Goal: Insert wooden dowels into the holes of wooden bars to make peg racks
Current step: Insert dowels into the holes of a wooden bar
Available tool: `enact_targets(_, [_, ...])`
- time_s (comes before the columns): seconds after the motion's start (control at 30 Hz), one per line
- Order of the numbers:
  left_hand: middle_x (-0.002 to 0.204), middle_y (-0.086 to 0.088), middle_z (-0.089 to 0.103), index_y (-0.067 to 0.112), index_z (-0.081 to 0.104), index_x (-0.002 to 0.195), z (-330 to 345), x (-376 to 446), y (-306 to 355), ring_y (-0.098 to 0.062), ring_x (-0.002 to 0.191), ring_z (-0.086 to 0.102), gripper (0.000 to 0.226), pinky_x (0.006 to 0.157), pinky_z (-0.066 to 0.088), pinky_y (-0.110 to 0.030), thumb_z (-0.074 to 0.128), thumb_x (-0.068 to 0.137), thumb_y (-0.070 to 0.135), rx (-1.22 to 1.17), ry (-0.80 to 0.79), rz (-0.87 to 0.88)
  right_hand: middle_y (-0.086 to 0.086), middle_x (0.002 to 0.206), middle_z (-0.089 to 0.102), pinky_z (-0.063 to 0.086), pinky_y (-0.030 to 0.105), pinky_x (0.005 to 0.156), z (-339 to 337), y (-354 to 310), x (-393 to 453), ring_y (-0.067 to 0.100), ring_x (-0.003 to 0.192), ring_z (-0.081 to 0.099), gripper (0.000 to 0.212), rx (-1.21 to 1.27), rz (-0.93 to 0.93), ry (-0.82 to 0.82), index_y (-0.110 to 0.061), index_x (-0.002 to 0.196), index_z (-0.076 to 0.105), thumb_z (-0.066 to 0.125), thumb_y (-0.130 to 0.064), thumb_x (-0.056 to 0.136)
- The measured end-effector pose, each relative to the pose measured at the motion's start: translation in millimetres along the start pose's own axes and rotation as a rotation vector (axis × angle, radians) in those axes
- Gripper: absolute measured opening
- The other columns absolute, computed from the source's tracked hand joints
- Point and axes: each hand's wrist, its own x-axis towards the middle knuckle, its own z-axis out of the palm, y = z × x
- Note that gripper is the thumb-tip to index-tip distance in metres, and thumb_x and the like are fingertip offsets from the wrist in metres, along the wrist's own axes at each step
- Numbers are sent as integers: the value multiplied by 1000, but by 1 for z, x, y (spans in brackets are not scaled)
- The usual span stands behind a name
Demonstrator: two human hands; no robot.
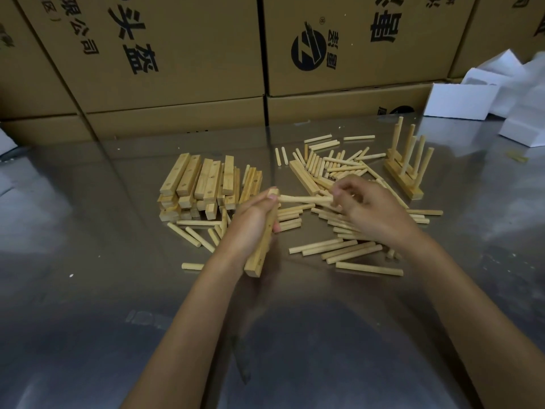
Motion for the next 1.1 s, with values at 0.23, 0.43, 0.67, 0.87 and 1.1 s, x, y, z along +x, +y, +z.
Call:
enact_targets(0.23, [60,-1,53,21,60,128,-17,7,2,-14,46,43,31,42,35,-23,42,106,33,-231,125,-103,-19,101,65,41,20,86,-11,7,-1,1,105,52,10,-171,-2,-342,-37,90,74,74,-29,86])
enact_targets(0.43, [64,-2,56,20,59,129,-13,5,3,-14,49,45,32,46,37,-24,43,105,34,-204,100,-90,-14,103,53,33,29,94,18,2,-7,3,106,36,12,-335,-83,-312,-34,86,68,78,-33,81])
enact_targets(0.67, [64,1,61,12,68,96,-6,3,0,-12,54,52,36,49,43,-25,51,101,44,-232,105,-119,-9,85,62,44,32,69,26,-12,-12,6,80,55,11,-121,-189,-186,-30,89,61,68,-21,89])
enact_targets(0.87, [67,1,55,15,65,93,0,2,0,-10,51,50,31,43,41,-22,58,97,45,-304,105,-162,-13,74,59,37,25,55,31,-27,-19,10,64,52,11,-109,-372,-42,-27,96,61,64,-18,92])
enact_targets(1.1, [64,4,58,18,65,88,0,3,2,-9,47,48,29,41,39,-20,57,98,43,-329,127,-150,-20,78,51,34,22,56,36,-32,-23,10,66,49,12,-139,-450,-18,-23,101,60,62,-14,94])
